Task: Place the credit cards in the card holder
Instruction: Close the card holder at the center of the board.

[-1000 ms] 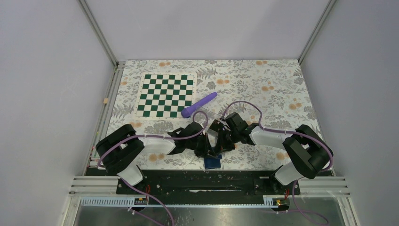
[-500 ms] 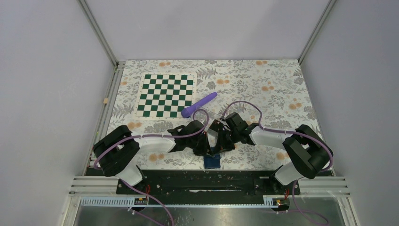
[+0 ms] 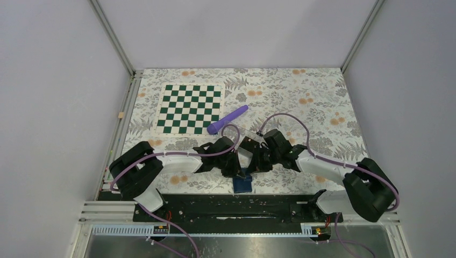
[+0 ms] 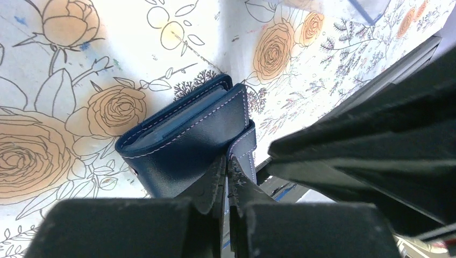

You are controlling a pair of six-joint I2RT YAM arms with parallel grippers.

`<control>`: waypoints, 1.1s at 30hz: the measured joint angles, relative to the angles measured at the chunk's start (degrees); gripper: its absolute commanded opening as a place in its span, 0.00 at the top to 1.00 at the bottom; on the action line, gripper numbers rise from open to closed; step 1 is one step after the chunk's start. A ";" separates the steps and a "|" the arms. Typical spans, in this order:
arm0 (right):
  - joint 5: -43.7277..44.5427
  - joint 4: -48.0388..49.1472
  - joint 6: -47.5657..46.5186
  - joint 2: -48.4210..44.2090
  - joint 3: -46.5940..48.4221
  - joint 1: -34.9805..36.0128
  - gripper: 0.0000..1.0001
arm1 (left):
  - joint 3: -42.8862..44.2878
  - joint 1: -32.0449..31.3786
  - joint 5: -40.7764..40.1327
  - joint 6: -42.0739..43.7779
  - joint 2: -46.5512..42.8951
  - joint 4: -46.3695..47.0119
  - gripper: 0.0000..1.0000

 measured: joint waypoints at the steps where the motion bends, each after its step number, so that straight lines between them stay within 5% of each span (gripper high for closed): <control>1: 0.13 0.04 -0.07 -1.68 -0.46 0.00 0.87 | 0.00 0.00 0.02 -0.02 0.04 0.02 1.00; 4: 0.13 0.39 -0.33 -4.83 -1.27 0.02 1.00 | 0.11 0.00 0.11 0.00 0.13 -0.02 1.00; 33: -0.94 -0.35 -1.66 3.76 -0.24 3.39 1.00 | 1.42 -1.29 -1.51 0.11 0.04 -3.08 1.00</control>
